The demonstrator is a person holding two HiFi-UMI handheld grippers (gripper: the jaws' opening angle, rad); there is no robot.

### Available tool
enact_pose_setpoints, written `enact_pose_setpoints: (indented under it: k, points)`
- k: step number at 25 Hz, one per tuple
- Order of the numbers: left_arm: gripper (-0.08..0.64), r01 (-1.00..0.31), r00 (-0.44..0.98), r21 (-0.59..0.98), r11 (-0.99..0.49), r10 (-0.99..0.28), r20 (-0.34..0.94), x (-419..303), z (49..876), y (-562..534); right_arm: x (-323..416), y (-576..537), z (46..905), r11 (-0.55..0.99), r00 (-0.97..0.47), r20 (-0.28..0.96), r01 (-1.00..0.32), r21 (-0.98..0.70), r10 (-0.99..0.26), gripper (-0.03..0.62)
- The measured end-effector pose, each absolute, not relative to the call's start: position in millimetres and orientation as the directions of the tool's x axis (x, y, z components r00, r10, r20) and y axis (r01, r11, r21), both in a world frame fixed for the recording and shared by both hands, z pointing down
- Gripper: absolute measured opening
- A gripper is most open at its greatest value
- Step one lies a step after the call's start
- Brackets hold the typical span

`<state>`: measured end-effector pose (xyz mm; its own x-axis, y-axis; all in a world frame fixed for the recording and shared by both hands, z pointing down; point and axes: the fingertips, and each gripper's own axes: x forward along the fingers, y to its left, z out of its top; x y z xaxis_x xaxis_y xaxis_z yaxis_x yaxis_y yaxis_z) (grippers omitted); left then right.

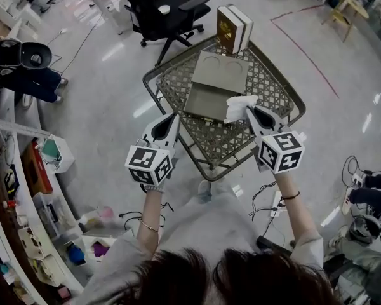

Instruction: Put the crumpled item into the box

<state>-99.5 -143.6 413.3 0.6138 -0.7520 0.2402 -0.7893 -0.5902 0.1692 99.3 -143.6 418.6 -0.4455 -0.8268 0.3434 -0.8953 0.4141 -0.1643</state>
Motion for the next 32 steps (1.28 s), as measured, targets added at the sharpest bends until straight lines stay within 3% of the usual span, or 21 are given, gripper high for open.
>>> enact_pose_setpoints:
  k: [18,32]
  points:
    - [0.017,-0.833,0.553,0.210,-0.512,-0.762,0.336,-72,460,-171,104,-208,464,0.489,-0.556,0.390,-0.831,-0.264,-0.734,0.048]
    - [0.018,-0.815,0.579,0.290,-0.502,-0.696,0.424,-70,521,-210,73,-252,534,0.439,-0.551,0.498,-0.834,-0.333,-0.669,0.048]
